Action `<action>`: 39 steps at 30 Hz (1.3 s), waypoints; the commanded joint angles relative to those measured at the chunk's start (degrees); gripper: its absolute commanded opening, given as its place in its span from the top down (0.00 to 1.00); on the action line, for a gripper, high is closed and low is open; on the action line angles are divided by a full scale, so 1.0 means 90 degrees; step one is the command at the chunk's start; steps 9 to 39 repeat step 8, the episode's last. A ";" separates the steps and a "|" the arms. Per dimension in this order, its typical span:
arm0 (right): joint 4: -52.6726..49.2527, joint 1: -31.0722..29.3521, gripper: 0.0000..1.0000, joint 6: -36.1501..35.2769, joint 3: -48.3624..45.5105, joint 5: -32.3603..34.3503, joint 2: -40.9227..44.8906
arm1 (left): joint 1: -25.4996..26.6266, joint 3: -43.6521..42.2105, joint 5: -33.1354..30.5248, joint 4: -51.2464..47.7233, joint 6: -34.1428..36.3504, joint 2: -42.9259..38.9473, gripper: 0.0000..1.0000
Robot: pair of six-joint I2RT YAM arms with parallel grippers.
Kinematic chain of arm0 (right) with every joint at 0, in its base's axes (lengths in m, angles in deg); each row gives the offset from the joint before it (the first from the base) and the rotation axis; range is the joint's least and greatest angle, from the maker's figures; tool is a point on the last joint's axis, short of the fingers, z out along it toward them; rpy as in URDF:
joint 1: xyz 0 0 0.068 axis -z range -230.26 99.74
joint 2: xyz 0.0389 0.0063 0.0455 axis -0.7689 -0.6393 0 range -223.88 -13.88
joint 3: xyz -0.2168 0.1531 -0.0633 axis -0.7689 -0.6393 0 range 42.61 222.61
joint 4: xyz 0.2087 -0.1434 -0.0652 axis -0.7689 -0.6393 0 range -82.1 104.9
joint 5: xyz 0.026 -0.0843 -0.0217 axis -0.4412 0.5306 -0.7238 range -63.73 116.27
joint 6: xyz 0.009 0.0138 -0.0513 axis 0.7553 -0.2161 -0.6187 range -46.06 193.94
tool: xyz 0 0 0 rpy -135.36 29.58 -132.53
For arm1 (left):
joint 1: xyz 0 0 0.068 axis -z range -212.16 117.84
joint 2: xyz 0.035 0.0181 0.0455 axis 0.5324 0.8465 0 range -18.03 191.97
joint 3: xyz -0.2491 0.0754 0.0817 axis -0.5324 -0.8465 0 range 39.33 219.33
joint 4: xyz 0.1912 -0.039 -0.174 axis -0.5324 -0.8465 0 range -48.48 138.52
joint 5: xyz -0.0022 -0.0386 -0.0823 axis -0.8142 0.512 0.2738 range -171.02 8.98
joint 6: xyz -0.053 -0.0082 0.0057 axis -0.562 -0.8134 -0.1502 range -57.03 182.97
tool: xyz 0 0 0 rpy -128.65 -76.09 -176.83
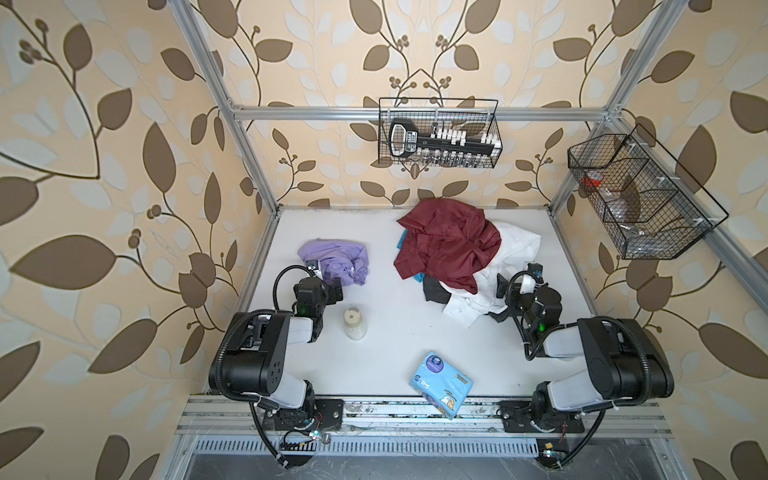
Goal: Pick out a specific cloth from the pile
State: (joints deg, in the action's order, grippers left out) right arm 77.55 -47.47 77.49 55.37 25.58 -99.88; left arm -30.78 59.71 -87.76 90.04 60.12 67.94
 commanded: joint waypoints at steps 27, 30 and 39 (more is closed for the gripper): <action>0.0196 0.0003 0.00 -0.0043 0.0103 -0.0115 0.0014 | -0.0062 0.0187 0.0151 0.0070 0.0131 -0.0051 0.01; 0.0196 0.0003 0.00 -0.0043 0.0103 -0.0115 0.0014 | -0.0062 0.0187 0.0151 0.0070 0.0131 -0.0051 0.01; 0.0196 0.0003 0.00 -0.0043 0.0103 -0.0115 0.0014 | -0.0062 0.0187 0.0151 0.0070 0.0131 -0.0051 0.01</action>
